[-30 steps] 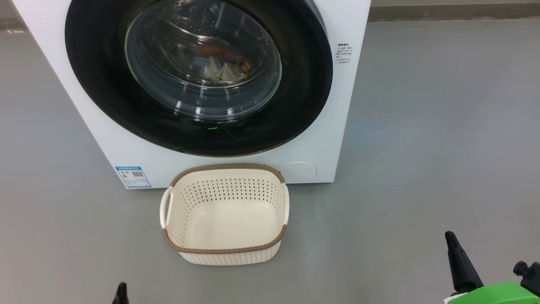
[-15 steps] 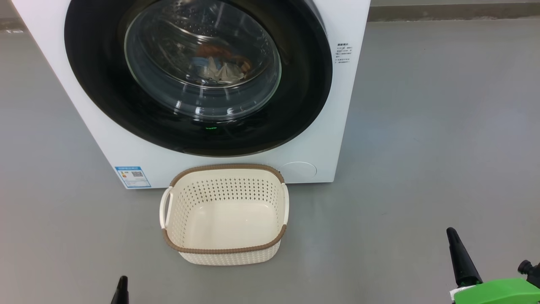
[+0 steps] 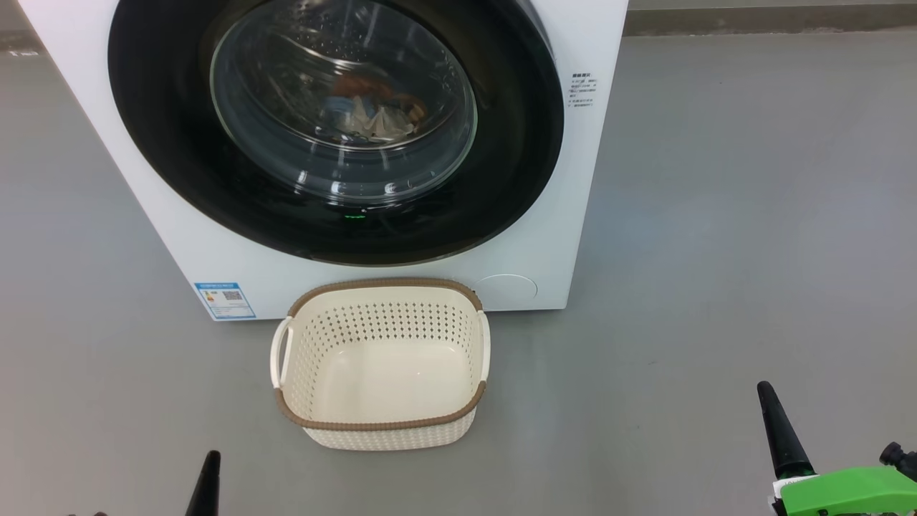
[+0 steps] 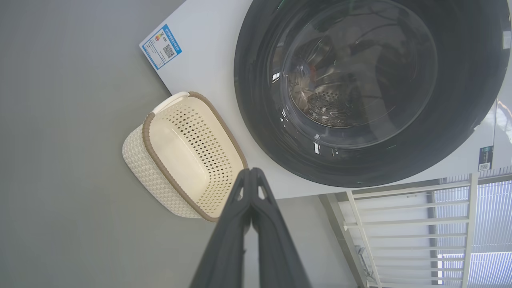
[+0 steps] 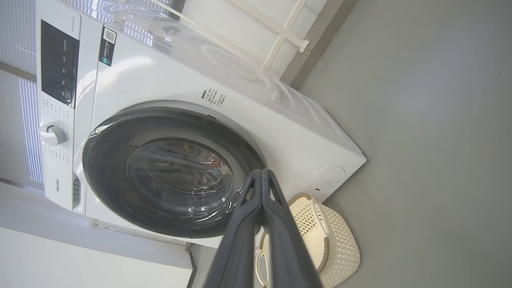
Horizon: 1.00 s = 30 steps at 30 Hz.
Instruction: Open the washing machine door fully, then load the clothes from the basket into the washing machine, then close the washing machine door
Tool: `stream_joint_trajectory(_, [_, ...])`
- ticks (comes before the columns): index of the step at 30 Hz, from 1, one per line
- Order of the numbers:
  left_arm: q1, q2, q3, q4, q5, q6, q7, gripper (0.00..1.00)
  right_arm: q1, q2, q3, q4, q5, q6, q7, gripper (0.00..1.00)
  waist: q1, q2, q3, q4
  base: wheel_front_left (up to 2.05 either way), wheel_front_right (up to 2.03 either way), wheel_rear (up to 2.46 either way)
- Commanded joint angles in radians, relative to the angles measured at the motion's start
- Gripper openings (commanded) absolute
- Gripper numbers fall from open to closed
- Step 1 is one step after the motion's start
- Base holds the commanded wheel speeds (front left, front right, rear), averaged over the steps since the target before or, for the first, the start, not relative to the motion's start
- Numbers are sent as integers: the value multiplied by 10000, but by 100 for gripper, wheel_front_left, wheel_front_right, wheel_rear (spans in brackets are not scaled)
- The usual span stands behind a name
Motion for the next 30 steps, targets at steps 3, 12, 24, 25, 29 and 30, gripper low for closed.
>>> stream_joint_trajectory(3, [-492, 213, 312, -168, -433, -128, 108, 0, -464, -23, 124, -192, 474, -39, 142, 0, 0, 0, 1, -2, 0, 0, 0])
stream_joint_trajectory(12, [-688, 227, 410, -121, -1391, -282, 372, 0, -605, 48, 85, -102, 1490, -43, 411, 0, 0, 0, 4, -9, 0, 0, 0])
stream_joint_trajectory(24, [-949, 245, 539, -58, -2666, -486, 723, 0, -793, 144, 34, 19, 2839, -49, 769, 0, 0, 0, 9, -19, 0, 0, 0])
stream_joint_trajectory(25, [-971, 246, 550, -53, -2772, -504, 753, 0, -809, 152, 29, 29, 2952, -50, 798, 0, 0, 0, 9, -20, 0, 0, 0])
stream_joint_trajectory(29, [-1058, 253, 593, -32, -3198, -572, 870, 0, -872, 184, 12, 69, 3403, -51, 918, 0, 0, 0, 10, -23, 0, 0, 0])
stream_joint_trajectory(30, [-1080, 254, 604, -27, -3304, -589, 900, 0, -888, 192, 8, 79, 3516, -52, 948, 0, 0, 0, 11, -24, 0, 0, 0])
